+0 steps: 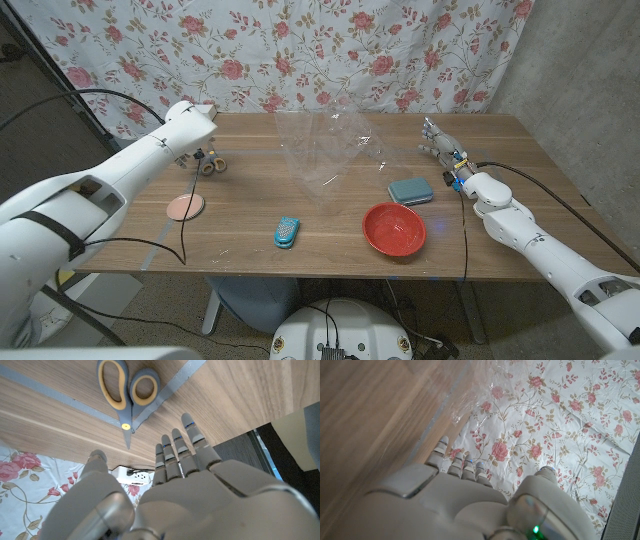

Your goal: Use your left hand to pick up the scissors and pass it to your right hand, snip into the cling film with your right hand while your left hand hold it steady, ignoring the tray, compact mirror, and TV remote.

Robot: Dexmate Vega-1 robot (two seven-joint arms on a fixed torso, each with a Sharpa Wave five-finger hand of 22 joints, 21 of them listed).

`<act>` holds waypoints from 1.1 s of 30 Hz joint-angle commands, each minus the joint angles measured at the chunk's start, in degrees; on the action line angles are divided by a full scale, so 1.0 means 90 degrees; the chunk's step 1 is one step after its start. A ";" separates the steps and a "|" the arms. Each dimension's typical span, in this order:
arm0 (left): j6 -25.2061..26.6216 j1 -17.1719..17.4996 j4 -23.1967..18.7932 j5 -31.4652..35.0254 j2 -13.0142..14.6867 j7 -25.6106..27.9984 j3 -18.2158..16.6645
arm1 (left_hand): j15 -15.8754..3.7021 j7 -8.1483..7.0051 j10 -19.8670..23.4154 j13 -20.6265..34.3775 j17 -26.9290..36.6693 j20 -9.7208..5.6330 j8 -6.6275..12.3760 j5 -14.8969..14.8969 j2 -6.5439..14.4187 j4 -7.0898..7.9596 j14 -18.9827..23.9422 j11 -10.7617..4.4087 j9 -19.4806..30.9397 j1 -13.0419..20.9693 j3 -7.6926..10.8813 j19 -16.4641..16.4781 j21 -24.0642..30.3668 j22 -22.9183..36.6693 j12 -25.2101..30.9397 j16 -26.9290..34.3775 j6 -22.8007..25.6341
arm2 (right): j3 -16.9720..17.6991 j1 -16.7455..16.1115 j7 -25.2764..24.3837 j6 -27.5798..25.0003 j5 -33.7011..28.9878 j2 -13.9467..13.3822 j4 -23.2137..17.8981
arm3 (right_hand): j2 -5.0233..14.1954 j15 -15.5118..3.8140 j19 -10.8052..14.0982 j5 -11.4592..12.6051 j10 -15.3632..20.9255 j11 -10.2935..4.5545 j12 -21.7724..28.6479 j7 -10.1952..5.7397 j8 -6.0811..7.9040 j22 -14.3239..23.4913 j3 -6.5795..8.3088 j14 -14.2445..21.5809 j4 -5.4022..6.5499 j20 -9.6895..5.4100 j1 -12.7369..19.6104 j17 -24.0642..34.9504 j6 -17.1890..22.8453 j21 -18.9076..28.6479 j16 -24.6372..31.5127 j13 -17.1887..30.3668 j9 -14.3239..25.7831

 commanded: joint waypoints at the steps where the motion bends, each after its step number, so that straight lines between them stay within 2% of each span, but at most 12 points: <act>1: -0.0226 -0.0386 0.0729 0.0334 -0.0240 -0.0328 0.0502 | -0.0051 -0.0020 0.0040 0.0037 0.0009 -0.0059 0.0048 0.0049 -0.0016 0.0000 -0.0007 -0.0075 0.0023 0.0079 0.0037 0.0007 0.0000 0.0013 0.0047 0.0021 0.0097 | -0.0060 0.0106 -0.0021 -0.0028 -0.0034 0.0092 0.0142 | 0.0034 0.0035 -0.0025 -0.0010 -0.0024 -0.0001 0.0038 -0.0007 0.0032 0.0005 0.0021 -0.0020 -0.0042 0.0035 0.0043 0.0005 -0.0031 0.0034 0.0026 0.0013 0.0021; 16: -0.0409 -0.0606 0.1314 0.0727 -0.0579 -0.0620 0.0933 | -0.0096 -0.0047 0.0075 0.0047 0.0014 -0.0079 0.0084 0.0043 -0.0007 0.0013 -0.0016 -0.0097 0.0034 0.0099 0.0047 -0.0047 -0.0011 0.0019 0.0054 0.0016 0.0205 | -0.0075 0.0161 -0.0013 -0.0015 -0.0039 0.0113 0.0227 | 0.0046 0.0032 -0.0028 -0.0013 -0.0027 0.0007 0.0039 -0.0009 0.0032 0.0005 0.0031 -0.0021 -0.0048 0.0035 0.0048 0.0003 -0.0031 0.0033 0.0029 0.0008 0.0021; 23: -0.0491 -0.0635 0.1446 0.0938 -0.0715 -0.0579 0.1061 | -0.0228 -0.0261 0.0287 0.0052 0.0014 -0.0092 0.0188 0.0047 0.0093 -0.0009 0.0010 -0.0316 0.0010 0.0237 0.0136 -0.0089 -0.0012 0.0028 0.0120 0.0025 0.0564 | -0.0080 0.0168 0.0015 -0.0015 -0.0029 0.0109 0.0240 | 0.0046 0.0033 -0.0029 -0.0016 -0.0027 0.0008 0.0040 -0.0005 0.0032 0.0005 0.0034 -0.0022 -0.0051 0.0035 0.0048 0.0002 -0.0028 0.0033 0.0030 0.0007 0.0021; 26: -0.0515 -0.0626 0.1488 0.0945 -0.0751 -0.0568 0.1004 | -0.0215 -0.0223 0.0311 0.0038 0.0009 -0.0093 0.0185 0.0055 0.0173 -0.0043 -0.0003 -0.0328 -0.0005 0.0357 0.0209 -0.0102 -0.0012 0.0030 0.0114 0.0018 0.0596 | -0.0073 0.0162 0.0011 -0.0016 -0.0025 0.0102 0.0235 | 0.0045 0.0035 -0.0030 -0.0017 -0.0025 0.0010 0.0041 -0.0007 0.0032 0.0005 0.0034 -0.0024 -0.0051 0.0035 0.0047 0.0002 -0.0029 0.0033 0.0030 0.0006 0.0021; 31: -0.0563 -0.0646 0.1617 0.0986 -0.0820 -0.0570 0.0983 | -0.0211 -0.0130 0.0322 0.0007 0.0002 -0.0097 0.0115 0.0049 0.0317 -0.0103 -0.0009 -0.0248 -0.0039 0.0592 0.0352 -0.0139 -0.0014 0.0035 0.0086 0.0012 0.0512 | -0.0063 0.0138 -0.0011 -0.0048 -0.0017 0.0081 0.0195 | 0.0042 0.0032 -0.0031 -0.0020 -0.0026 0.0005 0.0042 -0.0005 0.0033 0.0005 0.0034 -0.0028 -0.0054 0.0035 0.0046 0.0002 -0.0026 0.0033 0.0030 0.0005 0.0021; 32: -0.0583 -0.0652 0.1632 0.0996 -0.0822 -0.0588 0.0992 | -0.0209 -0.0114 0.0322 -0.0002 0.0001 -0.0101 0.0105 0.0036 0.0316 -0.0103 -0.0006 -0.0161 -0.0048 0.0614 0.0363 -0.0146 -0.0013 0.0036 0.0078 0.0011 0.0510 | -0.0061 0.0136 -0.0008 -0.0054 -0.0011 0.0080 0.0194 | 0.0040 0.0030 -0.0031 -0.0020 -0.0029 0.0007 0.0041 -0.0004 0.0033 0.0005 0.0033 -0.0030 -0.0053 0.0035 0.0043 0.0002 -0.0026 0.0033 0.0029 0.0005 0.0021; 33: -0.0589 -0.0668 0.1685 0.1004 -0.0850 -0.0588 0.0993 | -0.0206 -0.0093 0.0319 -0.0005 0.0001 -0.0104 0.0101 0.0035 0.0328 -0.0104 -0.0012 -0.0151 -0.0051 0.0630 0.0374 -0.0150 -0.0013 0.0037 0.0074 0.0009 0.0509 | -0.0061 0.0136 -0.0005 -0.0057 -0.0006 0.0082 0.0197 | 0.0038 0.0032 -0.0031 -0.0021 -0.0030 0.0008 0.0041 -0.0003 0.0033 0.0005 0.0032 -0.0027 -0.0053 0.0035 0.0041 0.0002 -0.0026 0.0033 0.0031 0.0004 0.0021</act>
